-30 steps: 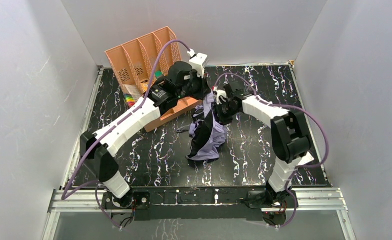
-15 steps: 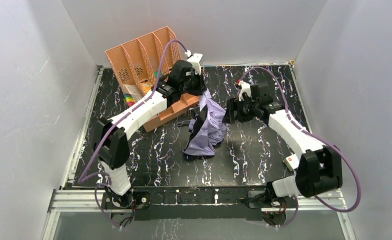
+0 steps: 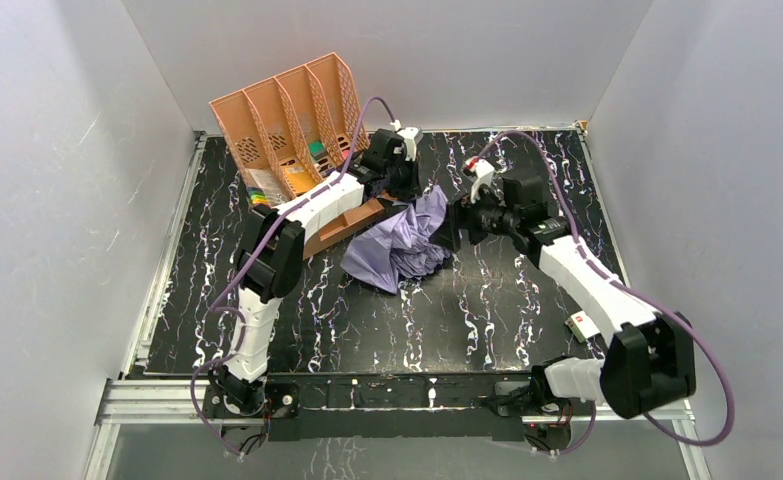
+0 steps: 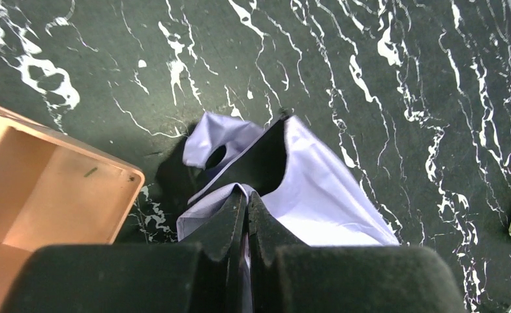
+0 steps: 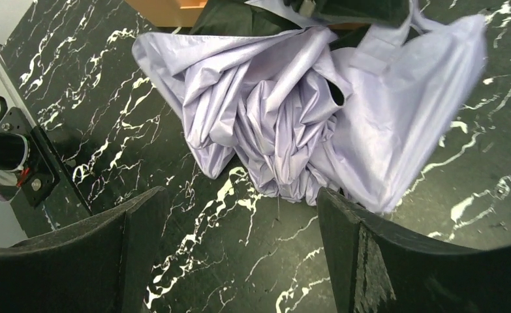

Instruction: Put away the umbrella

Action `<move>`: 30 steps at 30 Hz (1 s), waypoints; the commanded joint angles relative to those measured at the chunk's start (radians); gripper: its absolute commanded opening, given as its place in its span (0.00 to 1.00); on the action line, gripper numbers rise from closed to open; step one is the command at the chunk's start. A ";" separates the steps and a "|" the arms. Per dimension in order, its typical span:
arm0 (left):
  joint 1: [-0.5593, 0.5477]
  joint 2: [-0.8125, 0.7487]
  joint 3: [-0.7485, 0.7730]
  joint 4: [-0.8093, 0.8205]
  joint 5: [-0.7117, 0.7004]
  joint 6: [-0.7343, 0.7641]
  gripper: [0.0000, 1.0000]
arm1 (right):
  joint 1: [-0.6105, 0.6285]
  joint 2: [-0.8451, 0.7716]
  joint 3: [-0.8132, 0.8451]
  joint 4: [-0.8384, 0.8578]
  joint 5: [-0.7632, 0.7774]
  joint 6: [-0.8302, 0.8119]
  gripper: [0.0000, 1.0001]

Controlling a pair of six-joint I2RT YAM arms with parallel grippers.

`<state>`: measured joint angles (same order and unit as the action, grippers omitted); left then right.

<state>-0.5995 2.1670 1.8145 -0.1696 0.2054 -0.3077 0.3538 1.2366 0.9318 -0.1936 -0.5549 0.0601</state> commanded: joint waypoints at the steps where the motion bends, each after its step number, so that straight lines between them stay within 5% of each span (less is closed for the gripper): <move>1: 0.001 0.011 0.054 -0.013 0.053 -0.014 0.00 | 0.057 0.091 0.096 0.081 0.051 0.018 0.91; 15: 0.001 0.019 0.040 -0.017 0.050 -0.006 0.00 | 0.276 0.277 0.157 0.197 0.607 0.296 0.99; 24: 0.001 0.018 0.043 -0.020 0.044 -0.009 0.00 | 0.281 0.442 0.207 0.168 0.633 0.271 0.99; 30: 0.015 -0.002 0.049 -0.036 0.043 -0.010 0.07 | 0.260 0.488 0.174 0.128 0.647 0.271 0.76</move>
<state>-0.5972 2.2032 1.8229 -0.1867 0.2317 -0.3145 0.6361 1.7107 1.1034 -0.0513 0.0437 0.3370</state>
